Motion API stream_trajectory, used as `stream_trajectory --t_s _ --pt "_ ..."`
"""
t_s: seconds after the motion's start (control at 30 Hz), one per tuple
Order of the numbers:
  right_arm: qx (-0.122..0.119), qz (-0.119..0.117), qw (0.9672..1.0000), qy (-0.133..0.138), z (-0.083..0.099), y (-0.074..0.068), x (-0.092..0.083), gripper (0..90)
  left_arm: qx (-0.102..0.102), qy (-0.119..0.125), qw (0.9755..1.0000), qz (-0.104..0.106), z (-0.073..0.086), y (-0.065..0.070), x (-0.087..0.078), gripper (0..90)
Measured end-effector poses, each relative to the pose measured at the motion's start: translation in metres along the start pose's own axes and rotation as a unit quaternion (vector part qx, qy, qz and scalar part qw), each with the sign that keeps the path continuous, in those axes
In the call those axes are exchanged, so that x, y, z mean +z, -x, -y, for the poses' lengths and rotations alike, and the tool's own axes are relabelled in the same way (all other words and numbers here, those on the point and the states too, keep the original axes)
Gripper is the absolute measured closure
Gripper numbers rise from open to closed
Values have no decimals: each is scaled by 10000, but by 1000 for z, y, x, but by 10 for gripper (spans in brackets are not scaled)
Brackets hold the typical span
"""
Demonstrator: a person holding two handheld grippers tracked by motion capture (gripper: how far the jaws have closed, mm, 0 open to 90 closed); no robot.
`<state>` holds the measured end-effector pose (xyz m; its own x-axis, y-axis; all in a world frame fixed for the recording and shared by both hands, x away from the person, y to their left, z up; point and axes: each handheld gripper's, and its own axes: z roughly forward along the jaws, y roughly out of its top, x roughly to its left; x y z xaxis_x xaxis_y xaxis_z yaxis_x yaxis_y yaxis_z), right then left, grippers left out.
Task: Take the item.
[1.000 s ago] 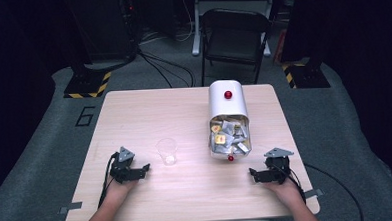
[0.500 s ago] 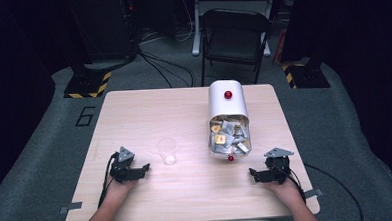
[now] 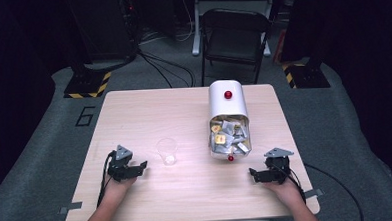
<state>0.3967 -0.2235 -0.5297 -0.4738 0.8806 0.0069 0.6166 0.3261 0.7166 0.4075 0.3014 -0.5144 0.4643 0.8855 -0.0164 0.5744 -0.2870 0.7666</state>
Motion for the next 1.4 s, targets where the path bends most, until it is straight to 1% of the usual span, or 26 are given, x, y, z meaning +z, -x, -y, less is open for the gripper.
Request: stream_trajectory --t_s 0.03,0.07,0.1,0.23,0.3,0.33,0.4,0.43,0.5,0.57,0.67,0.73,0.77,0.87,0.9,0.93,0.97,1.03,1.1,1.2,1.27,1.4 --pt "6 3 10000 3 0 0 0 0 -16 45 10000 -15 -3 2 -4 301" --pt "6 3 10000 3 0 0 0 0 -16 45 10000 -15 -3 2 -4 303" --pt "-6 16 10000 -1 0 0 0 0 77 121 9999 35 -5 5 -9 301" --pt "-5 3 10000 5 0 0 0 0 225 126 9996 93 -9 12 -13 304" --pt "-4 17 10000 6 0 0 0 0 298 159 9994 95 -11 15 -15 305" --pt "-4 17 10000 6 0 0 0 0 298 159 9994 95 -11 15 -15 307" --pt "3 2 10000 0 0 0 0 0 416 225 9988 79 -13 19 -18 312" --pt "-2 3 10000 2 0 0 0 0 465 209 9987 90 -14 19 -19 313" --pt "5 5 10000 4 0 0 0 0 479 225 9985 125 -16 21 -21 313" --pt "8 -2 10000 -4 0 0 0 0 489 252 9984 105 -16 22 -22 314" --pt "-3 4 10000 4 0 0 0 0 495 294 9982 175 -19 25 -27 317" --pt "2 2 10000 -1 0 0 0 0 525 323 9979 183 -20 26 -29 318" --pt "8 -2 10000 -3 0 0 0 0 529 294 9979 223 -21 27 -30 323" --pt "4 1 10000 -1 0 0 0 0 546 310 9978 221 -22 29 -31 327" --pt "4 1 10000 -1 0 0 0 0 562 280 9978 235 -22 29 -32 327" --pt "-1 3 10000 0 0 0 0 0 559 268 9978 241 -23 30 -32 327" --pt "0 4 10000 0 0 0 0 0 493 259 9981 254 -25 30 -33 328" --pt "-1 4 10000 3 0 0 0 0 436 239 9983 300 -26 31 -35 329" --pt "5 -2 10000 -2 0 0 0 0 413 265 9983 329 -27 33 -36 329" --pt "11 -1 10000 0 0 0 0 0 409 288 9981 360 -28 34 -37 332" --pt "3 1 10000 -2 0 0 0 0 465 271 9977 403 -30 38 -40 332" --pt "0 2 10000 1 0 0 0 0 458 305 9976 432 -32 42 -41 335"
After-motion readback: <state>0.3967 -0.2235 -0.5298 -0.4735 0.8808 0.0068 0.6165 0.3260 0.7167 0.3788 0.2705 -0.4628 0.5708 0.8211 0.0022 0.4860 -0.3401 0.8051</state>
